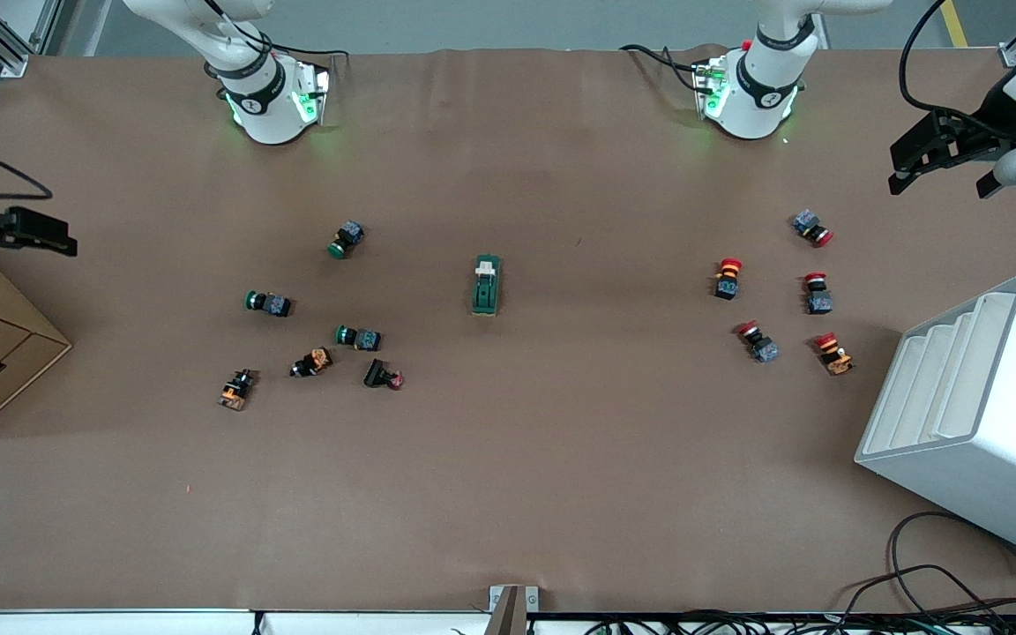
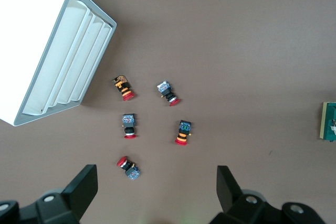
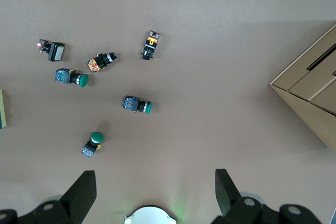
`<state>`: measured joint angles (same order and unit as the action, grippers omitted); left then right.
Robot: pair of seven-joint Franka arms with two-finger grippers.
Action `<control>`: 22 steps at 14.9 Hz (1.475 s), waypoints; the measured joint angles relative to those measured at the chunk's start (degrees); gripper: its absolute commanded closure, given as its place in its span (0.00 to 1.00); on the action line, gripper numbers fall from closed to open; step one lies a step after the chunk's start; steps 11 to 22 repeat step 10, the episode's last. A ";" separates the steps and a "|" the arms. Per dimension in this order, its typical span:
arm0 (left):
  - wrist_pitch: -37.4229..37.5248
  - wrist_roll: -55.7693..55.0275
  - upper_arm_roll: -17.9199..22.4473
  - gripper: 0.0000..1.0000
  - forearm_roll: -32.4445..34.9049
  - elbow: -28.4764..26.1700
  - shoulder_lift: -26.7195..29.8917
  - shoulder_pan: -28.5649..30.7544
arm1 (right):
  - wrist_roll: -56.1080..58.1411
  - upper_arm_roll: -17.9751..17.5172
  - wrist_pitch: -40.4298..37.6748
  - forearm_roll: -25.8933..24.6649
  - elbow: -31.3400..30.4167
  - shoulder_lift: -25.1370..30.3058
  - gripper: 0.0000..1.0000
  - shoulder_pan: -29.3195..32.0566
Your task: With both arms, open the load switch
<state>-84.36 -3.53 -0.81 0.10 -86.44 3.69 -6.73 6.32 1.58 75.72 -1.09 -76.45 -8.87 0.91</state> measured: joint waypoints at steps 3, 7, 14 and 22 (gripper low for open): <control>1.10 0.02 0.00 0.00 0.00 0.00 0.01 0.00 | 0.03 -0.13 0.68 0.01 -4.69 5.55 0.00 -0.07; 1.30 0.03 -0.11 0.00 0.00 -0.03 0.01 -0.12 | 0.03 -0.25 1.48 0.03 -7.95 9.55 0.00 -0.53; 1.26 0.03 -0.53 0.00 0.00 0.46 0.02 -0.14 | 0.03 -0.23 1.72 0.03 -8.68 10.88 0.00 -0.53; 1.26 0.03 -0.53 0.00 0.00 0.46 0.02 -0.14 | 0.03 -0.23 1.72 0.03 -8.68 10.88 0.00 -0.53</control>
